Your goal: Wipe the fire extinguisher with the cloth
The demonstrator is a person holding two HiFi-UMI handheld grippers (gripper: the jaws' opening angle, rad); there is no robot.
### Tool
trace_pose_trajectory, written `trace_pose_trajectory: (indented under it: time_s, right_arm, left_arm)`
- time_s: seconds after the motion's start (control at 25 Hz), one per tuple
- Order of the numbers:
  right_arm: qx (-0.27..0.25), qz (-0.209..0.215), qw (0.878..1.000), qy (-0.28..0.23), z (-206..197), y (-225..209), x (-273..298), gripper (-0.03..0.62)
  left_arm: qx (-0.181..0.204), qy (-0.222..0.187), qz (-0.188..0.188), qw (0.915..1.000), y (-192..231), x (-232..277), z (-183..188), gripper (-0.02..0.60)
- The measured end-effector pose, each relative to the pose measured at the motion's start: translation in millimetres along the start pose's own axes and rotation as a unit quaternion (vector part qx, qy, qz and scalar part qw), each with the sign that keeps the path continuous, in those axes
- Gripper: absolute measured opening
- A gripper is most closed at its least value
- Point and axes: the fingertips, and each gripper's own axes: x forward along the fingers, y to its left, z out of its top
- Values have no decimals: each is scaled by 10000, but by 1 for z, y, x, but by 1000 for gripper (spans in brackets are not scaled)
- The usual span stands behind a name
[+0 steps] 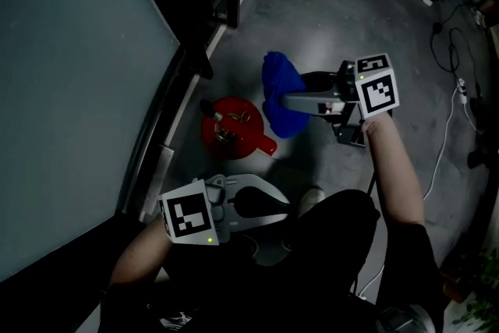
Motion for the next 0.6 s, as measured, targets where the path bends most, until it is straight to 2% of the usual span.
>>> trace_pose_trajectory:
  time_s: [0.12,0.2,0.28,0.4,0.52,0.6]
  right_arm:
    - [-170,361,9992,-13,-11,-13,15,133]
    - [-34,422,9991,86,-20,-29,28,133]
    - [201,470,9984,224,-26,-40,39,133]
    - [455,712,9956,400,-36,-45,49,133]
    - [675,1024,9924,107,-35,-46,49,133]
    - [766,1032,9917,-90,-33,-51,48,133]
  left_arm:
    - [264,-68,74,9996,9,-3,-10,25]
    - [331,72,110,9994,13,1,-23,25]
    - [188,319,114,9992,14,9,-33,25]
    - [-17,458,50,9989,10,22,-38,25]
    - [-22,652,-4,9979,8,30,-45,25]
    - [-5,695,108,9975,15,30,-49,28]
